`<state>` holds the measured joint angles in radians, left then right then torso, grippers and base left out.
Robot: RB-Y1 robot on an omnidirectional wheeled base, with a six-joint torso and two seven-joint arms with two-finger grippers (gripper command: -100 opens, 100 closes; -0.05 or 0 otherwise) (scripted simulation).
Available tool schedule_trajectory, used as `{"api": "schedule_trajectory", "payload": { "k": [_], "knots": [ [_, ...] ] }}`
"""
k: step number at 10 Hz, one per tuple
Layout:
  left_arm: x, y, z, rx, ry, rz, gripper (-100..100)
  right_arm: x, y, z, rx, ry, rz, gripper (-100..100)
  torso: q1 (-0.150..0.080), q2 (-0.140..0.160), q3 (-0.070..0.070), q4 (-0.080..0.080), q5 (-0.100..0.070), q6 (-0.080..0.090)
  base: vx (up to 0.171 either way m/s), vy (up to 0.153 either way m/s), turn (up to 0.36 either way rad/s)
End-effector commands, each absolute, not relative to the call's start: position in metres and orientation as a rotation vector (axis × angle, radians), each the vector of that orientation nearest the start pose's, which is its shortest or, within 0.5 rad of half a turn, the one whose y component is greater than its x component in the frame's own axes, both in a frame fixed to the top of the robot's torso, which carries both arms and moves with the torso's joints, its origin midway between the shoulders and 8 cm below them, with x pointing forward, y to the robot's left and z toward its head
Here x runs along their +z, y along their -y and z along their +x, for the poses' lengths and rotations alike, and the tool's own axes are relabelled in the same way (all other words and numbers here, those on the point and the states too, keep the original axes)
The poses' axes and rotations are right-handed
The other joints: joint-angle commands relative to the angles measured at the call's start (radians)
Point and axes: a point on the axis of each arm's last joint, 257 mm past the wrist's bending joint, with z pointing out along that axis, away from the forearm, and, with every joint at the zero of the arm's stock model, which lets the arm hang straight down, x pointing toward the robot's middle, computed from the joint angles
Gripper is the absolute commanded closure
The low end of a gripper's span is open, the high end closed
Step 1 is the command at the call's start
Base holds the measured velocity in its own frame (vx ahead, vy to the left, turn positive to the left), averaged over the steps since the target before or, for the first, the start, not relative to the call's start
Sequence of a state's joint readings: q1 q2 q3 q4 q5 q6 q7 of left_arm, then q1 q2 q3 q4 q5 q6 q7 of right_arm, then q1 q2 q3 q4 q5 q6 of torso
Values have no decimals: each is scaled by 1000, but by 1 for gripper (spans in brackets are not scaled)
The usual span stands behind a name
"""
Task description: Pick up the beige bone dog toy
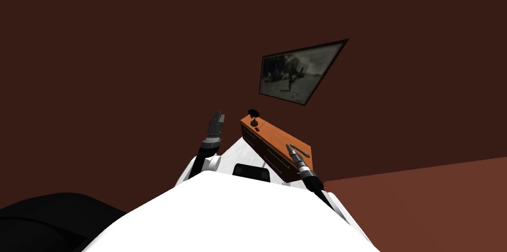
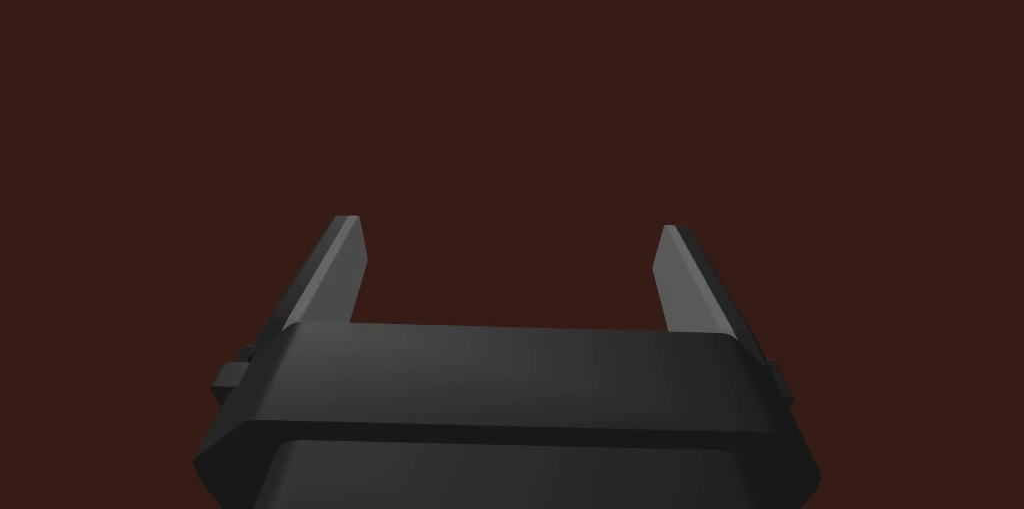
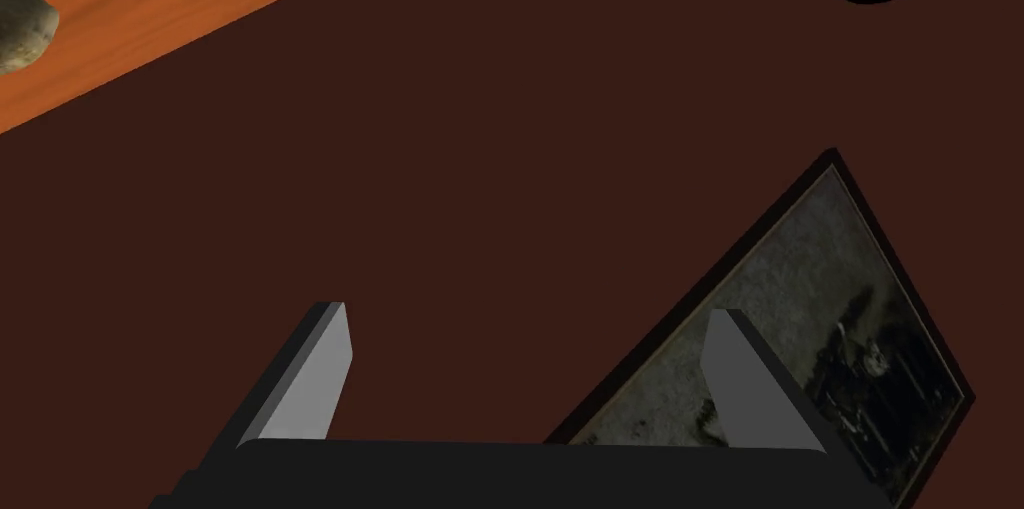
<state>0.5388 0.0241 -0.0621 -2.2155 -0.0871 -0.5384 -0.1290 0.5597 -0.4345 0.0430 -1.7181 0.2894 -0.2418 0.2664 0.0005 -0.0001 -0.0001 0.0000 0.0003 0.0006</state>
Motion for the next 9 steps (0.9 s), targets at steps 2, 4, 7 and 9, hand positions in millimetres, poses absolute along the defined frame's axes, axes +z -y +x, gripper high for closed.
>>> {"api": "schedule_trajectory", "payload": {
  "k": [2, 4, 7, 9],
  "knots": [
    [-12, -251, 350, -1170, -760, -584, 0, -361, 356, 340, 424, -1831, 463, -100, 0, 0, 0, 0, 0, 0, 7, 15, 106],
    [-12, -251, 350, -1170, -760, -584, 0, -392, 372, 322, 347, -1918, 435, -100, 1, 0, 0, 0, 0, -1, 27, 23, 272],
    [-12, -251, 350, -1170, -760, -584, 0, -422, 389, 301, 271, -2003, 403, -100, 0, 0, 0, 0, 0, -1, 17, 9, 113],
    [-12, -251, 350, -1170, -760, -584, 0, -444, 403, 282, 203, -2075, 360, -100, 0, -1, 0, 0, 0, -1, 23, 4, 224]
  ]
}}
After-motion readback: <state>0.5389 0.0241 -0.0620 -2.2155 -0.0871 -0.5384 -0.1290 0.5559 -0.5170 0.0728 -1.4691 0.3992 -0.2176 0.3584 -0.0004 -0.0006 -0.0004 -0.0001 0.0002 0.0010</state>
